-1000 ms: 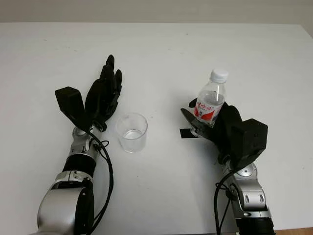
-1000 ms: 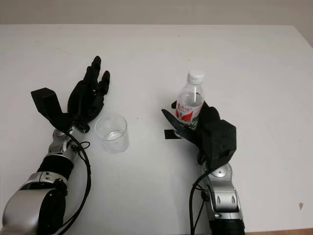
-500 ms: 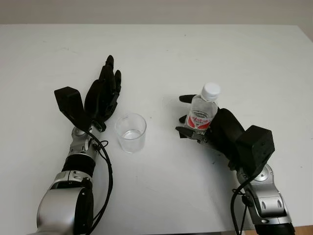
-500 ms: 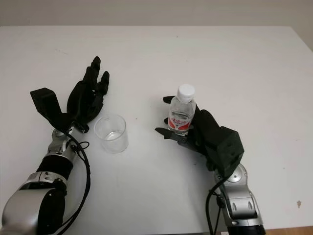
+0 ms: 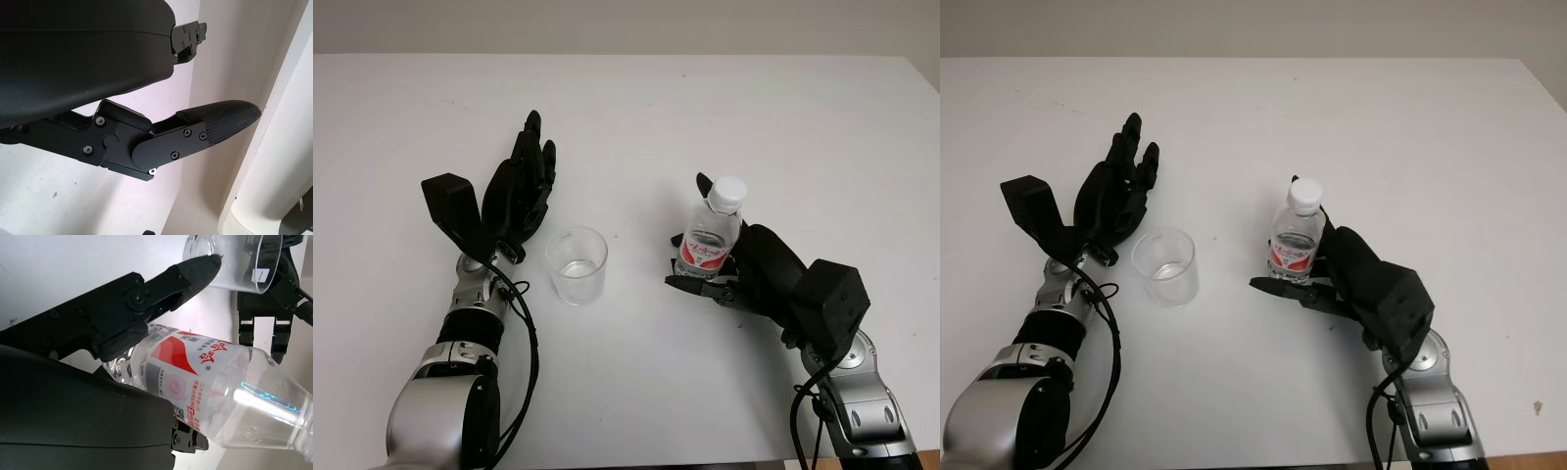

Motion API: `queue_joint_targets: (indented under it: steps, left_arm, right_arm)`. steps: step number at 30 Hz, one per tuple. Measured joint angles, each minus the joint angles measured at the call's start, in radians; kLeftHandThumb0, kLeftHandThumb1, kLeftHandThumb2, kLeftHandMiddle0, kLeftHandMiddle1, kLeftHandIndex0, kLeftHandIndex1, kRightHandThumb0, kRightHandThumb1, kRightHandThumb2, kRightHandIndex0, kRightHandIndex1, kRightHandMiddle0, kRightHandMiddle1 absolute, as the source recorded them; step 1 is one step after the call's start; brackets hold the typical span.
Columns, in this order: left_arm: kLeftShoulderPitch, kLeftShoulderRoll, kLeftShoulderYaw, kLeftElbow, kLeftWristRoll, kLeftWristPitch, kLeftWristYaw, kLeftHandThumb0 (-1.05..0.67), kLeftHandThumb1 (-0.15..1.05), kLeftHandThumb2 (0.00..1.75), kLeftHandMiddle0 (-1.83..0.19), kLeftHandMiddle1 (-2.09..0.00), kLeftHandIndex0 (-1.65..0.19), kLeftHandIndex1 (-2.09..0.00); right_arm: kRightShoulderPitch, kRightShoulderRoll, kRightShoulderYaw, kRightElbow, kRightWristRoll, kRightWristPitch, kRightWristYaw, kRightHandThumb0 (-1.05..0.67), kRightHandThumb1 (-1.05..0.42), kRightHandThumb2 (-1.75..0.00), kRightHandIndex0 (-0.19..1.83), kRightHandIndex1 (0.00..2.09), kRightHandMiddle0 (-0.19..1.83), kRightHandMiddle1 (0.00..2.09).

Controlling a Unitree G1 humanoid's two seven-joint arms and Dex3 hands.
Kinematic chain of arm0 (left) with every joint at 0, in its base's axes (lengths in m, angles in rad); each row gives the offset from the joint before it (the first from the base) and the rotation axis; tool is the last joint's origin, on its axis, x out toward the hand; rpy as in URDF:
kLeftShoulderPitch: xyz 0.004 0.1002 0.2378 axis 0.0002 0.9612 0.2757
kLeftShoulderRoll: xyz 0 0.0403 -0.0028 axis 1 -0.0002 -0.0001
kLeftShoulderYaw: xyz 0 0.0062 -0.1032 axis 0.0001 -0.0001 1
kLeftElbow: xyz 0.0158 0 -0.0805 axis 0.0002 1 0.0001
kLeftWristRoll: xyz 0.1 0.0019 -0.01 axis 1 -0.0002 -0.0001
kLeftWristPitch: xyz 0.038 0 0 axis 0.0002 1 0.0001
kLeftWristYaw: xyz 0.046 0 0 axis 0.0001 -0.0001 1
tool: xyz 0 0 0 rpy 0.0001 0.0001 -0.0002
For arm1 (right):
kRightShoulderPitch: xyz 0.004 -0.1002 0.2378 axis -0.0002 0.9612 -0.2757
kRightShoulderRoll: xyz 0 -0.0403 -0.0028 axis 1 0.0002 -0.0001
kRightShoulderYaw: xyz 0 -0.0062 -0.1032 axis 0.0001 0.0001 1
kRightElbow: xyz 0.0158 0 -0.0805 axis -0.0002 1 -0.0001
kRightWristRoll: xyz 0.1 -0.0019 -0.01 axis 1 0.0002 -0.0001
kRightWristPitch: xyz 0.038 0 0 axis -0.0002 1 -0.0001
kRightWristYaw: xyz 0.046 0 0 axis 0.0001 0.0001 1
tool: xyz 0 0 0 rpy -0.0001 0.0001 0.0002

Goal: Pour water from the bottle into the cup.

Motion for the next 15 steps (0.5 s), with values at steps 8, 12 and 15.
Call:
queue_joint_targets:
  steps: [8, 12, 15]
  left_arm:
    - [0.001, 0.002, 0.000, 0.000, 0.000, 0.000, -0.006, -0.84, 1.05, 0.76, 0.19, 0.00, 0.19, 0.00]
    - [0.003, 0.009, 0.000, 0.000, 0.001, 0.000, -0.005, -0.84, 1.05, 0.76, 0.19, 0.00, 0.19, 0.00]
    - [0.003, 0.008, 0.000, 0.000, 0.001, 0.000, -0.005, -0.84, 1.05, 0.76, 0.19, 0.00, 0.19, 0.00]
  right_arm:
    - [0.027, 0.044, -0.025, 0.104, -0.013, -0.180, -0.131, -1.05, -0.94, -0.07, -0.19, 0.00, -0.19, 0.00]
    - [0.034, 0.066, -0.066, 0.130, 0.030, -0.201, -0.155, -1.02, -0.93, -0.06, -0.19, 0.00, -0.19, 0.00]
    - [0.033, 0.079, -0.074, 0.167, 0.046, -0.244, -0.157, -1.02, -0.94, -0.06, -0.19, 0.00, -0.19, 0.00]
